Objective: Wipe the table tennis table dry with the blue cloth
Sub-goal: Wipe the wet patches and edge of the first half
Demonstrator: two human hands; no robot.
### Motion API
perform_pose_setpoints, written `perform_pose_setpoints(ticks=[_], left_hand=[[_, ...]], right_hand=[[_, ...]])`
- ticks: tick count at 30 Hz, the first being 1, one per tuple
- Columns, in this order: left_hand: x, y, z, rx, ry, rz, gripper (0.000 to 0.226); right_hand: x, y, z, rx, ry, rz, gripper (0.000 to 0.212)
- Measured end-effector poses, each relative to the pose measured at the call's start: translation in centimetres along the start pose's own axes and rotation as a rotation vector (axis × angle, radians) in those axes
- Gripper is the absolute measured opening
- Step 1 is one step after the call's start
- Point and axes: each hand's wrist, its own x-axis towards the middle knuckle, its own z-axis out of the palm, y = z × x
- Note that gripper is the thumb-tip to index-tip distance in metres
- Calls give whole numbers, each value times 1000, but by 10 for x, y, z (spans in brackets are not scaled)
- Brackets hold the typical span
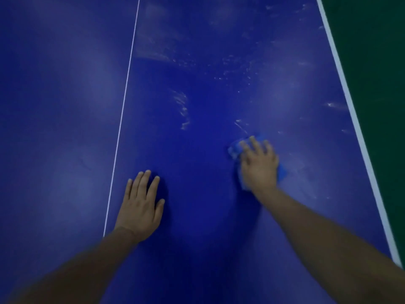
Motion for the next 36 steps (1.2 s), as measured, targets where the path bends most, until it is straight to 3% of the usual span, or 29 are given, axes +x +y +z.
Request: perform_pose_setpoints(ticks=[2,3,5,8,14,18,21,23,26,30,32,36], left_hand=[[22,-28,-7,-13,-3,36,67],[33,-41,-10,-20,-5,39,69],[59,-69,-17,-21,9,16,73],[98,-107,-27,7,33,-40,79],[154,-160,-36,71,11,-3,83],[157,-160,-38,63,-16,7,79],[156,-160,-38,61,-7,11,79],[156,-161,-37,60,-7,11,78],[157,-161,-36,81,-11,25,78],[158,-162,-35,88,-4,15,81],[158,-162,-35,91,0,16,82],[157,-161,-36,91,-4,12,83]], right_hand=[[9,2,-8,44,16,183,43],[-4,-7,-9,33,43,156,44],[-48,-45,-2,-14,40,-58,45],[-94,-121,18,3,-115,-392,45],[20,-229,50,28,-104,-550,46],[130,-189,46,-17,-34,-219,50],[125,-161,36,-31,-39,-70,52],[85,-178,34,-48,-12,-109,50],[32,-236,47,-21,-106,-412,47],[103,-296,64,67,-135,-547,49],[163,-299,69,28,-157,-496,53],[227,-242,56,1,-107,-120,55]])
